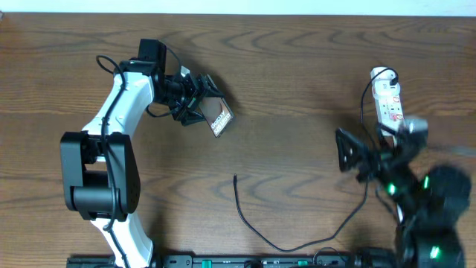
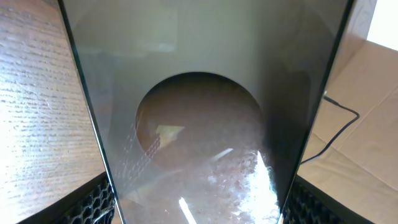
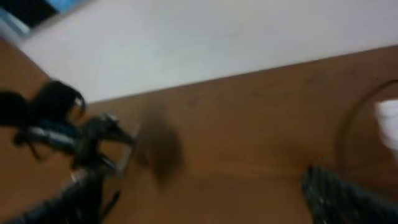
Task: Plug charger to phone and switch on socket
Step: 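Swing the right gripper toward the phone held by the left gripper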
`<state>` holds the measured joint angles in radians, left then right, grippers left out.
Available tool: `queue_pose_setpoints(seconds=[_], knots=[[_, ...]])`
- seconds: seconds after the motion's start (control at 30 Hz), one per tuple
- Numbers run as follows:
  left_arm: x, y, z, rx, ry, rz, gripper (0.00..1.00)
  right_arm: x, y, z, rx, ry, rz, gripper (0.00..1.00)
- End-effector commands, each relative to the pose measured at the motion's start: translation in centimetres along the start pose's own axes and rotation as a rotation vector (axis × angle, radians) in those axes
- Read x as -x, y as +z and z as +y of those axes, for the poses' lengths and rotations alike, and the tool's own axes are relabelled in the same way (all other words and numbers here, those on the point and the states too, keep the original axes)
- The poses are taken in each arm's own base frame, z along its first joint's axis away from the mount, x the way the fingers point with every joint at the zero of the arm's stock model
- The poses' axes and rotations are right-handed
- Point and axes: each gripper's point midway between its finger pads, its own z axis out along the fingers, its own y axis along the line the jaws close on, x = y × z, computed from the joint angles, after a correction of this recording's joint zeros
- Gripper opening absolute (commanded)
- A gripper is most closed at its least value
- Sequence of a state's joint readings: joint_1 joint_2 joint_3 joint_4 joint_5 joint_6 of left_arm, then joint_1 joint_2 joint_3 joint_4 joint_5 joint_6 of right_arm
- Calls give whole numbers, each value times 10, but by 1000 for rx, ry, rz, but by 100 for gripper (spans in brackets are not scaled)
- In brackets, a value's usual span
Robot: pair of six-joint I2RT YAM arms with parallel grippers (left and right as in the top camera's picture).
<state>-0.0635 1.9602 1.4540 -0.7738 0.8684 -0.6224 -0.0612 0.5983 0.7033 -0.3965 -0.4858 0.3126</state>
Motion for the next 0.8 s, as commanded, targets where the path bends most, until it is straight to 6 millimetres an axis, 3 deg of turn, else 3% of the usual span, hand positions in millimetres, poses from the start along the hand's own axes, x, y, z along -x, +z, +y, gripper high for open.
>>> queue_pose_setpoints(seconds=[0.0,0.13,0.2,0.33,0.43,0.6,0.77], knots=[[-4,-12,-20,-52,-3,-7,7,2,26,30,200,102,203,99],[-4,-12,-20,-52,-40,-6,7,6,59,55,454,162,334,99],[-4,-12,-20,-52,-82,-5,7,7,85,49,521,178,341,99],[0,-12,-15,-25,-182,-30,7,-11,124,31,502,380,424,99],[5,-12,-9,5,-274,-63,7,-29,149,29,517,415,469,99],[10,-12,-3,29,-396,-98,7,-82,189,36,518,451,575,94],[9,-9,4,75,-481,-134,7,-137,217,63,515,401,650,91]])
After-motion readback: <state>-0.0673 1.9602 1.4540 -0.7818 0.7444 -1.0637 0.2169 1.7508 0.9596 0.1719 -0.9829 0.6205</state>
